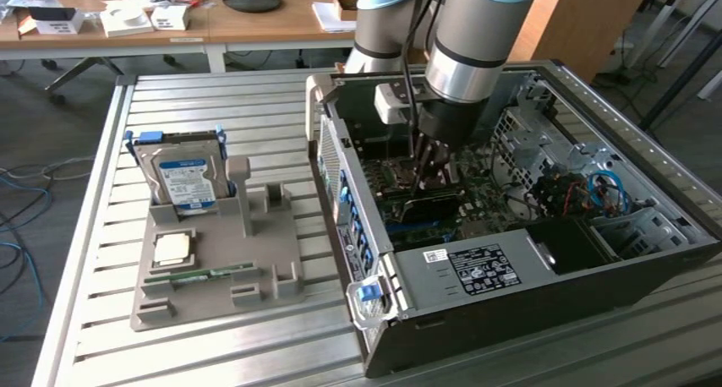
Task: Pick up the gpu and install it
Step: 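Press down on the gpu until it lock into place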
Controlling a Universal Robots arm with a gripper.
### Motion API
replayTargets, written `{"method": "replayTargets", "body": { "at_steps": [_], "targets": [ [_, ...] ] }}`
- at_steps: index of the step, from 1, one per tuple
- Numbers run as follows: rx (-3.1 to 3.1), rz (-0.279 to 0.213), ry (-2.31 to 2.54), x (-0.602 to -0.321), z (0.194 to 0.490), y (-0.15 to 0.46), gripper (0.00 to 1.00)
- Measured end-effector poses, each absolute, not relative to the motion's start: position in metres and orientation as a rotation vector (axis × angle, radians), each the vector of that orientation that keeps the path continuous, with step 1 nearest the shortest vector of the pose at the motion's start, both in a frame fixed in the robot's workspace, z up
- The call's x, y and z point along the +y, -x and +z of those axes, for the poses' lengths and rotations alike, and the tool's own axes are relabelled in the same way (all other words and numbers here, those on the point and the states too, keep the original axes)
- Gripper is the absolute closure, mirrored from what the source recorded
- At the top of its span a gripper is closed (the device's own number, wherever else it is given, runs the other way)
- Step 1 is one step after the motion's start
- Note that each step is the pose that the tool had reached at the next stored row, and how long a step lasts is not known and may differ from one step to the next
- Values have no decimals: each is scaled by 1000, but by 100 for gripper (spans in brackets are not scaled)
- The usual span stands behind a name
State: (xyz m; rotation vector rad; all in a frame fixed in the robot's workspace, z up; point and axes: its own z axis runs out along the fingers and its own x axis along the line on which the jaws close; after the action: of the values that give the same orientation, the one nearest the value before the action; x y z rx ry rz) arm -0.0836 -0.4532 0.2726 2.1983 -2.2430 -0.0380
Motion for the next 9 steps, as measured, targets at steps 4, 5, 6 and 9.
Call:
{"method": "replayTargets", "body": {
  "at_steps": [4,5,6,9],
  "targets": [
    [-2243,-38,-2198,-454,272,84,89],
    [-2243,-38,-2198,-454,272,84,89],
    [-2243,-38,-2198,-454,271,84,89],
    [-2243,-38,-2198,-454,270,84,89]
  ]
}}
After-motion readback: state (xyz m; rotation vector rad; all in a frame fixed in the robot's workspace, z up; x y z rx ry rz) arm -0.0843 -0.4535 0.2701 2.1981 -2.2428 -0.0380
